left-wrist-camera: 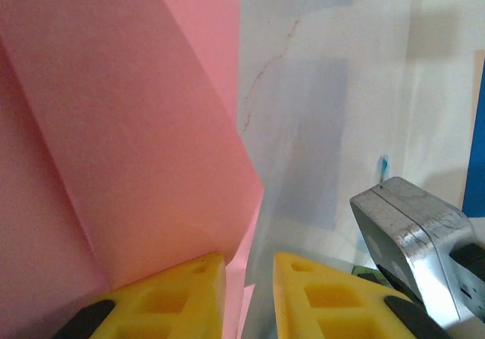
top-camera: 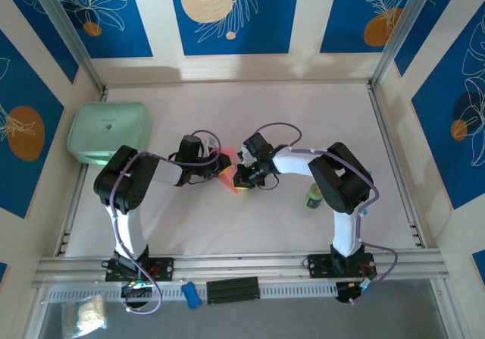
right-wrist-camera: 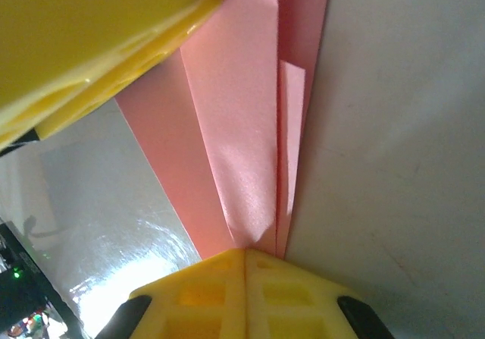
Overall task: Fold a paper plane with a square sheet of paper (pick it up from the middle)
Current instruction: Fourth fold the wing at the center of the table.
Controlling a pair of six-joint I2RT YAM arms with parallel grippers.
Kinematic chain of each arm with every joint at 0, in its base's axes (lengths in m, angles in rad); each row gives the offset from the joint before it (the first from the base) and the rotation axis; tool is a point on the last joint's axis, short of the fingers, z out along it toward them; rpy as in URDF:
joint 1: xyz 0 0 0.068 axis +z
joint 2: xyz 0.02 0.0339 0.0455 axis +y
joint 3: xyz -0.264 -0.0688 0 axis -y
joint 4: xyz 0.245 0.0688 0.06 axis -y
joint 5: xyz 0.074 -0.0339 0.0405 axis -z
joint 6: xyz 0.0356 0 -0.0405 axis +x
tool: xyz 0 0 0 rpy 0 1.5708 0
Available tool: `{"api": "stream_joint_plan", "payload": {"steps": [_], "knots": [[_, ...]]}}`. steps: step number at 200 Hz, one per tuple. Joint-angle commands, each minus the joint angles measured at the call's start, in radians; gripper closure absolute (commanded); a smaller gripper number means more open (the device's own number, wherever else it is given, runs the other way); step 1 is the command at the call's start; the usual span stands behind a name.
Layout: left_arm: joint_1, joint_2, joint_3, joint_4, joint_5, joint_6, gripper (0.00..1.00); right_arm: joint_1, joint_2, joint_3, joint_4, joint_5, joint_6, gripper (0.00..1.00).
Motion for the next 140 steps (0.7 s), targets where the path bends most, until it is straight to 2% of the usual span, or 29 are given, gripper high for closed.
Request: {"api": "stream_joint_plan", "payload": {"steps": [1,44,140], "knots": [[0.007,-0.064,0.031,-0.067,-0.004,0.037,0.74,-0.004,0.014,-0.002,-0.140,0.018,-0.073,0.94],[0.020,-0.151,0.025,-0.188,-0.037,0.141,0.73,-0.013,-0.039,-0.029,-0.224,-0.047,-0.216,0.94],[-0.003,-0.069,0.020,-0.122,-0.017,0.126,0.78,-0.045,-0.062,-0.055,-0.231,-0.075,-0.252,0.94]]}}
